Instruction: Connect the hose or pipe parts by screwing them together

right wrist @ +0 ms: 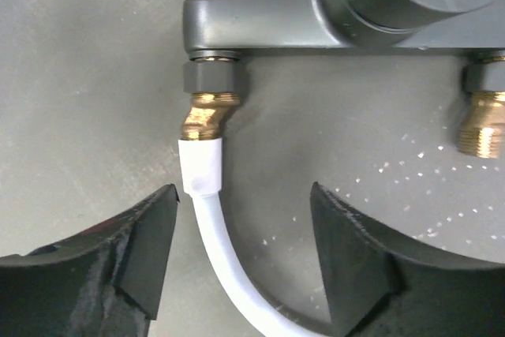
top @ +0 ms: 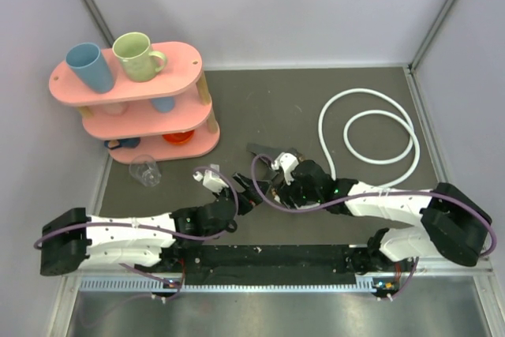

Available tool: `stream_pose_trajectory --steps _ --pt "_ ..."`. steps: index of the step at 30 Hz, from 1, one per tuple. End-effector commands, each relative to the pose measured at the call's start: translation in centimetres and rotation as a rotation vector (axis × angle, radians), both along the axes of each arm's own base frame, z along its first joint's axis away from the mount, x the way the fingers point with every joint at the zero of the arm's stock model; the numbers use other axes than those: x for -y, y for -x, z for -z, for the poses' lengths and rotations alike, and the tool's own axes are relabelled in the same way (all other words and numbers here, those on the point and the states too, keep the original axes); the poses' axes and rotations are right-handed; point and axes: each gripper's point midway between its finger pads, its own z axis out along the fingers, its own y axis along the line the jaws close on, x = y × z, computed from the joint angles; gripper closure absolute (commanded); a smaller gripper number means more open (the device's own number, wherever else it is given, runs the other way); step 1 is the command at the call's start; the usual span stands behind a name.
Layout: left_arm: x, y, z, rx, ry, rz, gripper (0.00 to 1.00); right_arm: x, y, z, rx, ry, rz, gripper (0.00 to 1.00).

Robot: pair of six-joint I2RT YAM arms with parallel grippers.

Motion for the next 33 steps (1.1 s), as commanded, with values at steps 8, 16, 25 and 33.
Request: stream_pose_trajectory --steps 8,16,25,33 --pt "-4.0 -0.9 -6.0 0.244 -0.142 -0.038 0.05 2.1 0.3 -11.8 0.091 -0.225 0.138 0.01" --pt "-5.4 1.7 -12.2 0.45 -0.229 0.169 0.01 4.9 3.6 -19.8 0.057 -0.513 0.24 0.01" --pt "-9.7 2.9 -11.4 0.496 -0.408 0.231 0.01 9.0 6.4 -22.4 0.083 -0.751 0.311 0.01" --pt "-10.1 4.3 -12.4 0.57 -0.331 0.29 0.01 12.4 6.1 -22.8 0.168 -0.711 0.403 0.01"
